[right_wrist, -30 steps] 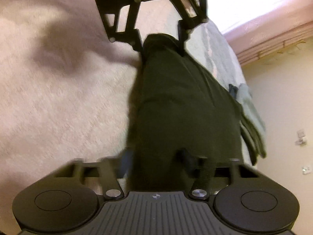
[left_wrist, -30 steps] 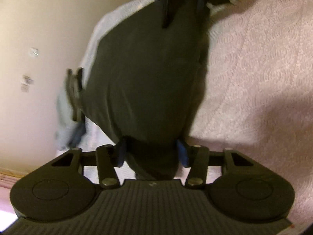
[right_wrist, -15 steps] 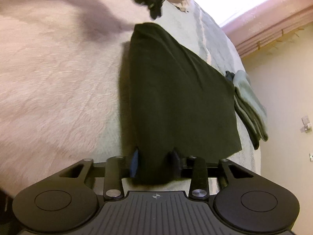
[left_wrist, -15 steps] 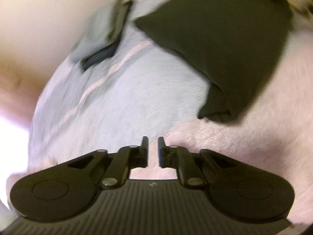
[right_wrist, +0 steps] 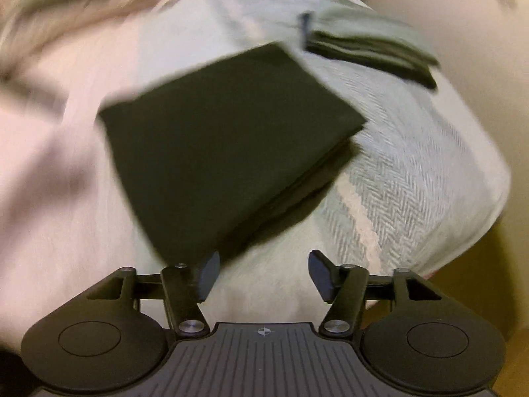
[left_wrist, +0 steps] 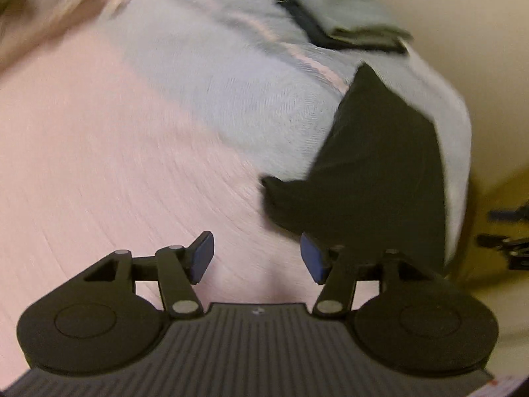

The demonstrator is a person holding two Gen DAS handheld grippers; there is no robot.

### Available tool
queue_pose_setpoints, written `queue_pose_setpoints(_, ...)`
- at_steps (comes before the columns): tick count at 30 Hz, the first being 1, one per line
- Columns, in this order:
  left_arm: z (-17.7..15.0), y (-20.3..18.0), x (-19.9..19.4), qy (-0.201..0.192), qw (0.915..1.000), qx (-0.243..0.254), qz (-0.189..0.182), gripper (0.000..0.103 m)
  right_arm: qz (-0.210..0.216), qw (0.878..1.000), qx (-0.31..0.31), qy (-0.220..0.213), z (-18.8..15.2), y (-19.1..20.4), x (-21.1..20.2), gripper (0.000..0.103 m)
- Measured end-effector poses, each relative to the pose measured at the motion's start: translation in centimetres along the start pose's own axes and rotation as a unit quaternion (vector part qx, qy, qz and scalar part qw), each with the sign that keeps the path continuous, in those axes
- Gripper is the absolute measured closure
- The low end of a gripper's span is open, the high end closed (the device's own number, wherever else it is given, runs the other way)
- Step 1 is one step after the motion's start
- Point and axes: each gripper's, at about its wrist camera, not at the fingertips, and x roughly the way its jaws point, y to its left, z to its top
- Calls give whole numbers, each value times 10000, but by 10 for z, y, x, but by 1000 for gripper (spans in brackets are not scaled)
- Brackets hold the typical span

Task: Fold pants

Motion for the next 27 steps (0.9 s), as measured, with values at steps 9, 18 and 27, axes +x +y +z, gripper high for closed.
queue_pose_setpoints(9,-25,-42,29,-104,9753,-2205,-123,42,957,9950,152,-236,99,-96,13,36)
queue_pose_setpoints(18,-31,-105,84,-380,9158,-3964,521,39,2670,9580,-965,412,187,-157,135,29)
queue_pose_setpoints(27,-42,-114,111,-470,8918,-4440,732,32,3763,9006,-1398,1666,211,-166,243,27)
